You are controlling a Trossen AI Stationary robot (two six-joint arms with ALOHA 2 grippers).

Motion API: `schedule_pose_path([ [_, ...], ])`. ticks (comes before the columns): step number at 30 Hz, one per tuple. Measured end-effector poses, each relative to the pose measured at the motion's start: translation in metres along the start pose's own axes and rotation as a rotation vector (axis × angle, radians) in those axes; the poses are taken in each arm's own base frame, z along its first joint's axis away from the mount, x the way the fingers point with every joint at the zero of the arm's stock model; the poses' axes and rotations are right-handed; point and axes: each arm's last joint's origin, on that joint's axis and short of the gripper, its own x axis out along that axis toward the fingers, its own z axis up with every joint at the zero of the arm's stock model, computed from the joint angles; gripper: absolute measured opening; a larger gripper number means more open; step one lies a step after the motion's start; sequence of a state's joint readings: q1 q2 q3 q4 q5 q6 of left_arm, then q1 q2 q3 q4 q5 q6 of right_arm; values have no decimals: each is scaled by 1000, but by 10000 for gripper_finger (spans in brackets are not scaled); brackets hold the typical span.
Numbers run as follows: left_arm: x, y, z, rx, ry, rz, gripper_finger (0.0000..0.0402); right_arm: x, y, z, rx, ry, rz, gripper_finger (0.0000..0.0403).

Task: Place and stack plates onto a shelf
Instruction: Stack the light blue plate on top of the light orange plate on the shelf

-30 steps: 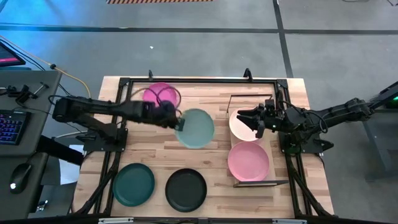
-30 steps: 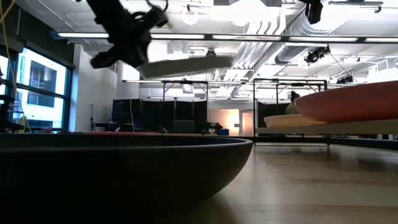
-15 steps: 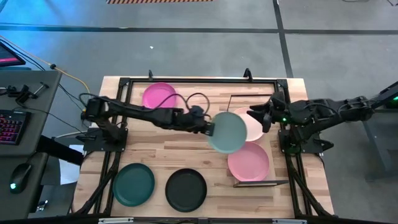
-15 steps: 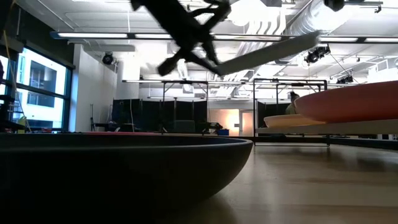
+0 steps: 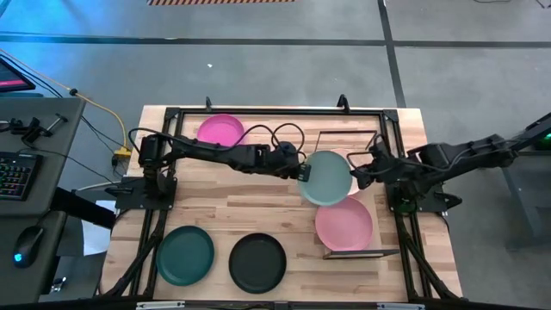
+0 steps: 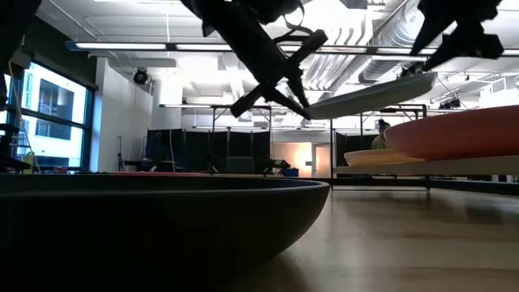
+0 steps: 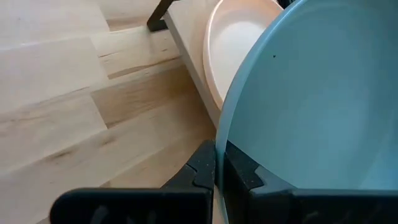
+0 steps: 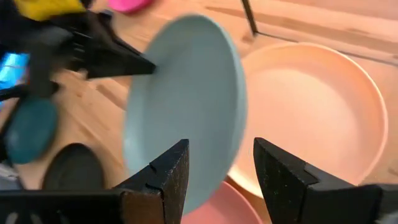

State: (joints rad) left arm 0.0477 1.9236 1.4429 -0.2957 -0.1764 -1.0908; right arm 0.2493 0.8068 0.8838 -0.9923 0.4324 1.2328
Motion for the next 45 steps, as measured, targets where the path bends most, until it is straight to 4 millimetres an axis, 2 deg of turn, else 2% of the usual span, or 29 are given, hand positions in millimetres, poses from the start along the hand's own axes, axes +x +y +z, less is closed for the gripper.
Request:
schedule_pose_path([
  [4, 4, 0, 4, -21, -21, -24, 1, 7, -4, -5, 8, 15, -33, 160],
  [11, 24, 8, 12, -108, -45, -43, 1, 5, -4, -4, 13, 10, -24, 160],
  [17, 44, 12, 6, -178, -13, -74, 1, 2, -6, -3, 15, 0, -9, 160],
  [24, 48, 7, 12, -214, -69, -154, 1, -3, -5, 1, 44, -48, 44, 160],
  [29, 56, 13, 14, -229, -84, -121, 1, -7, -5, 4, 67, -94, 75, 160],
  [34, 64, -15, 23, -202, -95, -200, 1, -8, -3, 6, 86, -124, 100, 160],
  [38, 71, -30, 23, -122, -62, -151, 1, -10, -2, 7, 96, -135, 116, 160],
  [45, 79, -28, 23, -98, -61, -86, 1, -10, -1, 8, 88, -156, 126, 160],
])
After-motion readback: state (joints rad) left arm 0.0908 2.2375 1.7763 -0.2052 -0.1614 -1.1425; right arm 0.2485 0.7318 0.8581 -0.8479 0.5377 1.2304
